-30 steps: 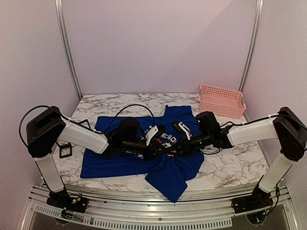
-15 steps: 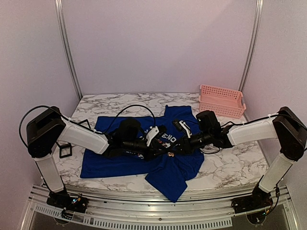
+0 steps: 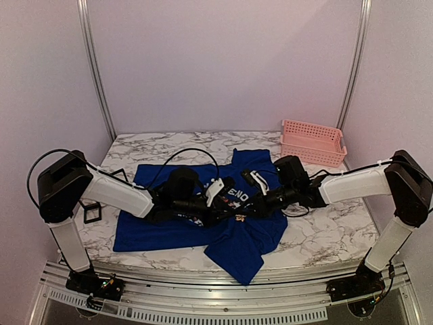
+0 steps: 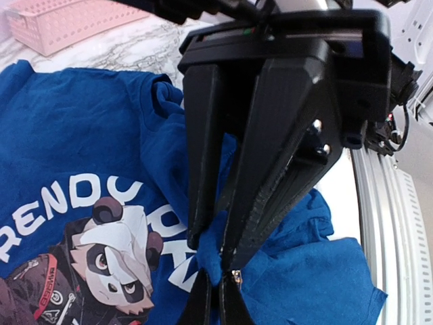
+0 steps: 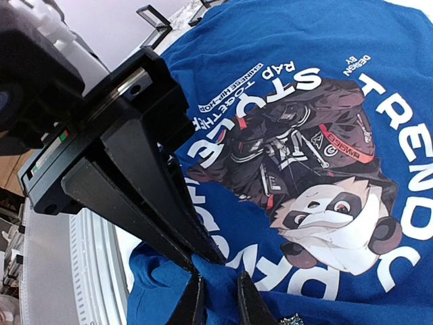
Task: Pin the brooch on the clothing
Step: Pin the brooch onto the flattened clothing.
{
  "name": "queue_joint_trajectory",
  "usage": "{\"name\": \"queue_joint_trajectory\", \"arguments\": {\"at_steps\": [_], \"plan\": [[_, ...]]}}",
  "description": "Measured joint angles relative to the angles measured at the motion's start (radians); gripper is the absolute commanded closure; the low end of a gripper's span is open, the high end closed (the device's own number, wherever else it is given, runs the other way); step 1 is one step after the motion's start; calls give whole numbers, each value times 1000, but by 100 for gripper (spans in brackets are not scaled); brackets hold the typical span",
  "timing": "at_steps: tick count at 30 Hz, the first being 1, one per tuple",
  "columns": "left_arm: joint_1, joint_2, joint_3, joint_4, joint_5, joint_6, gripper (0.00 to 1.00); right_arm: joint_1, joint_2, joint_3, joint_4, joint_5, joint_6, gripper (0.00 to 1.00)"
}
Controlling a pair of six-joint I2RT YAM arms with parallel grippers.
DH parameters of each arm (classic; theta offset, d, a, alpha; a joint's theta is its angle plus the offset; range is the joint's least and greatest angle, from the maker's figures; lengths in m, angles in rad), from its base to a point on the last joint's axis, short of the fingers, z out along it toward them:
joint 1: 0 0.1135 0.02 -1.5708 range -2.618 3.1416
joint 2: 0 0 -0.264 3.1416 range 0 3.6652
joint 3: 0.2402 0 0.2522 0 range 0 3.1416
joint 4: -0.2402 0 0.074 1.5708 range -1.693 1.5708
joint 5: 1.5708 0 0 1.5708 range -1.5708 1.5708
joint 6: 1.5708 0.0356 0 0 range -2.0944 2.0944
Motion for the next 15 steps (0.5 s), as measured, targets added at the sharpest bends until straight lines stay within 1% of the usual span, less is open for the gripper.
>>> {"name": "queue_joint_trajectory", "arguments": {"at_steps": [3,15], "plan": [[0,0,0,-5,-7,-4,100,11,0,10,-19,29,-17,90],[2,0,0,-41,-9,-19,100,54,-10,5,-37,138,-88,89]]}}
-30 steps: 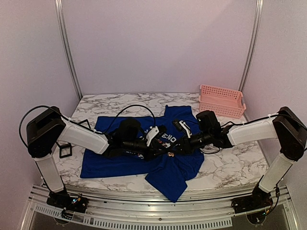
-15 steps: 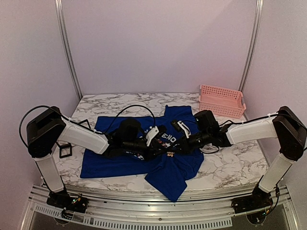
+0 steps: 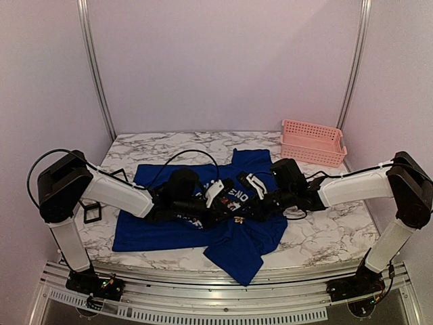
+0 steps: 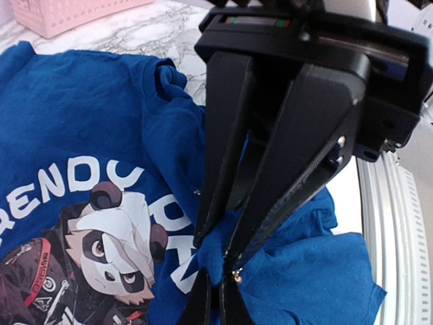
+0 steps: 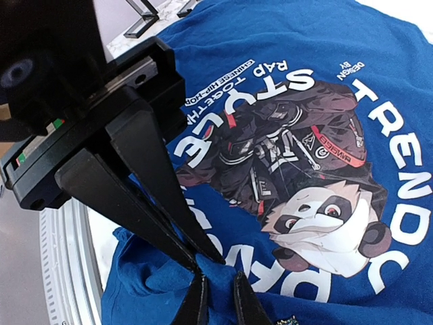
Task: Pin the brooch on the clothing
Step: Pin the brooch onto the flattened clothing.
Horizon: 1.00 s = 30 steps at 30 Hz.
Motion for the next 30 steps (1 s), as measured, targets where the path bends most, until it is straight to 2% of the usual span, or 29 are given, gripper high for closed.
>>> {"name": "queue_joint_trajectory", "arguments": {"at_steps": [16,30], "plan": [[0,0,36,-26,11,-18,100,-13,-43,-18,-22,37,10,80],[0,0,44,-24,3,-70,100,-17,-58,-29,-23,69,18,84]]}}
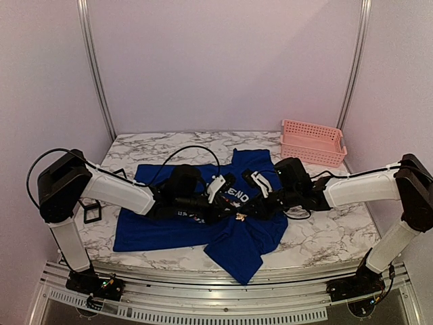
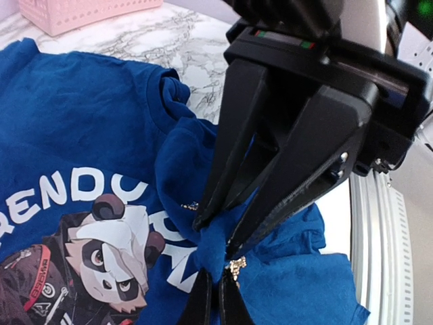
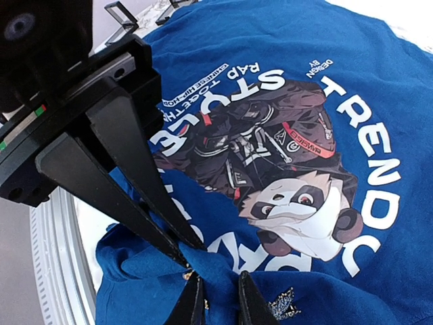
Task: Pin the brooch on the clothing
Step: Pin the brooch onto the flattened clothing.
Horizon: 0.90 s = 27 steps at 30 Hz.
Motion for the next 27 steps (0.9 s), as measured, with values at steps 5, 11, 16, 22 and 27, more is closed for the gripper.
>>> {"name": "queue_joint_trajectory", "arguments": {"at_steps": [5,11,16,22,27], "plan": [[3,3,0,12,0,-58,100,3,1,-1,12,18,-2,84],[4,10,0,24,-3,-105,100,3,5,-14,39,33,-4,79],[4,10,0,31,-5,-106,100,3,5,-21,48,40,-10,83],[6,10,0,35,-19,-106,100,5,5,-21,51,44,-20,88],[8,10,0,35,-21,-106,100,10,5,-19,52,61,-21,79]]}}
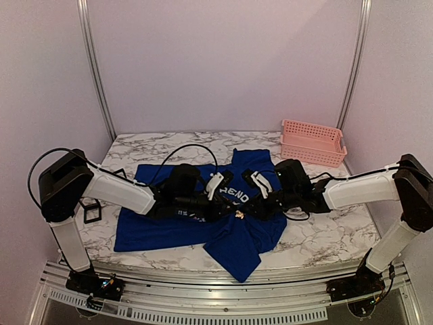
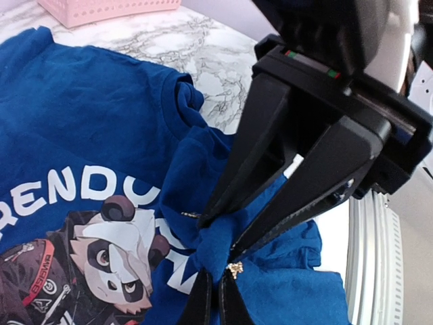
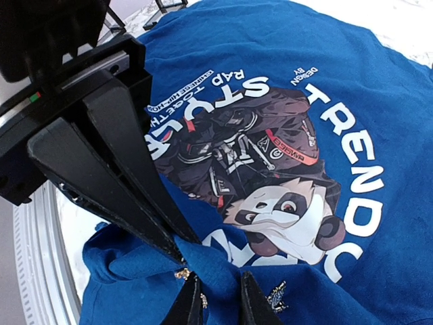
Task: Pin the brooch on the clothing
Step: Pin the brooch onto the flattened clothing.
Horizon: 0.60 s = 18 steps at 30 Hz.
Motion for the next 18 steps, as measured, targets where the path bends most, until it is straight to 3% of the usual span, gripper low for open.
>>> {"name": "queue_joint_trajectory", "arguments": {"at_steps": [5,10,18], "plan": [[0,0,0,8,11,0,100,-3,2,2,2,-3,16,71],[0,0,0,30,19,4,100,-35,2,2,10,-68,83,59],[-9,-34,-31,77,-10,47,100,-77,5,-23,83,-181,220,46]]}}
